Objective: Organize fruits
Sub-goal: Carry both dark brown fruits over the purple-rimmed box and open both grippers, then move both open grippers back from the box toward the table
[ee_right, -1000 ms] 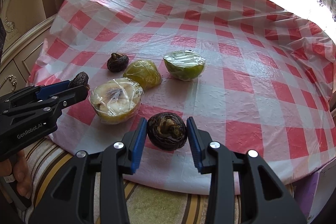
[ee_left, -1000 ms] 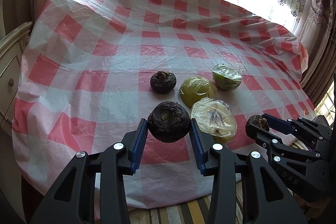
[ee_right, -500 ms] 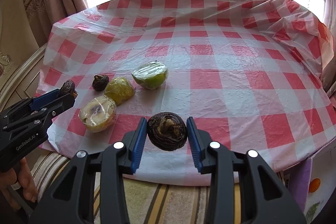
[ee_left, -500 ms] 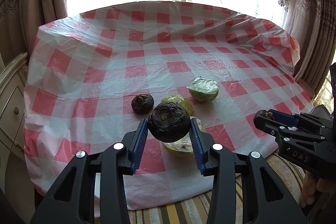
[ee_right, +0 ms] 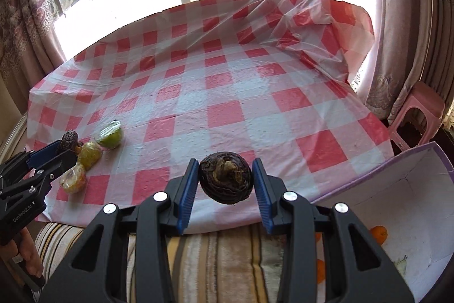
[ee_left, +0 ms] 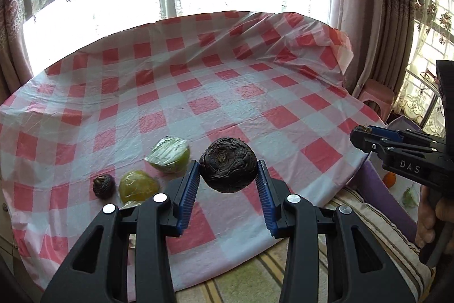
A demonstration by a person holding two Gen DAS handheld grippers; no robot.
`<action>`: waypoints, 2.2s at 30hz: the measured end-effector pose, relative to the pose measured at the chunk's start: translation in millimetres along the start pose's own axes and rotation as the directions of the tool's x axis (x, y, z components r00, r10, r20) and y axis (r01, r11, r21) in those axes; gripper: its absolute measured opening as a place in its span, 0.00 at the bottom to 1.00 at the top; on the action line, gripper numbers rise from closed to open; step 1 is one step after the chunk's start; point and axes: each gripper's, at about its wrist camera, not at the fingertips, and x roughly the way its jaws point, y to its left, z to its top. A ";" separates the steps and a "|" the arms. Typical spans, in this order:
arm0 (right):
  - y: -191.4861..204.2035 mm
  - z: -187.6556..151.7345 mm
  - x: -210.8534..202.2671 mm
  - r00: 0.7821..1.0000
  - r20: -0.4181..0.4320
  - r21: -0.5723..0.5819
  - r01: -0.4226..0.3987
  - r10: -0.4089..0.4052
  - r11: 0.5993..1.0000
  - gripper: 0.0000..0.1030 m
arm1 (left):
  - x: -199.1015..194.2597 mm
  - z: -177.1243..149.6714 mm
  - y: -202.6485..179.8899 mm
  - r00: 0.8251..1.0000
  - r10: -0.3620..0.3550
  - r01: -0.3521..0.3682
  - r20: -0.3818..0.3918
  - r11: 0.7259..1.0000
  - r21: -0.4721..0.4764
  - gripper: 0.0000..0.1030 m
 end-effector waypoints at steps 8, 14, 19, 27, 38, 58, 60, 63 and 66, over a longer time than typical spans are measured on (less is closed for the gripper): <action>-99.8 -8.2 -12.1 0.988 -0.008 0.146 0.152 -0.152 0.977 0.38 | 29.7 9.7 -98.3 0.988 -0.148 0.153 -0.042 0.977 0.151 0.38; -156.7 -18.1 -10.3 0.959 -0.059 0.209 0.284 -0.278 0.936 0.38 | 41.1 11.9 -172.0 0.968 -0.243 0.252 -0.068 0.927 0.276 0.38; -189.0 -23.7 -5.0 0.923 -0.130 0.203 0.382 -0.362 0.902 0.38 | 54.9 4.4 -222.7 0.949 -0.283 0.314 -0.136 0.872 0.375 0.38; -213.4 -37.2 11.1 0.848 -0.247 0.086 0.502 -0.469 0.861 0.38 | 88.4 -12.2 -270.9 0.940 -0.238 0.332 -0.245 0.802 0.496 0.38; -220.6 -56.5 39.6 0.794 -0.352 0.006 0.531 -0.495 0.847 0.38 | 117.8 -39.5 -291.5 0.951 -0.115 0.275 -0.287 0.738 0.616 0.38; -230.2 -46.1 -9.9 0.805 -0.276 0.153 0.576 -0.525 0.803 0.59 | 97.6 -15.4 -271.7 0.971 -0.111 0.212 -0.211 0.806 0.552 0.69; -217.8 -44.5 -63.2 0.811 -0.165 0.248 0.585 -0.561 0.773 0.73 | 61.9 -6.0 -263.1 0.993 -0.078 0.116 -0.092 0.831 0.545 0.77; -185.1 -43.9 -132.3 0.783 -0.050 0.334 0.598 -0.620 0.729 0.78 | 7.0 5.4 -235.4 0.991 -0.130 0.123 -0.009 0.912 0.392 0.86; -167.9 -21.6 -171.8 0.800 0.050 0.439 0.520 -0.598 0.732 0.78 | -26.1 5.6 -203.8 0.992 -0.114 0.093 0.061 0.957 0.275 0.86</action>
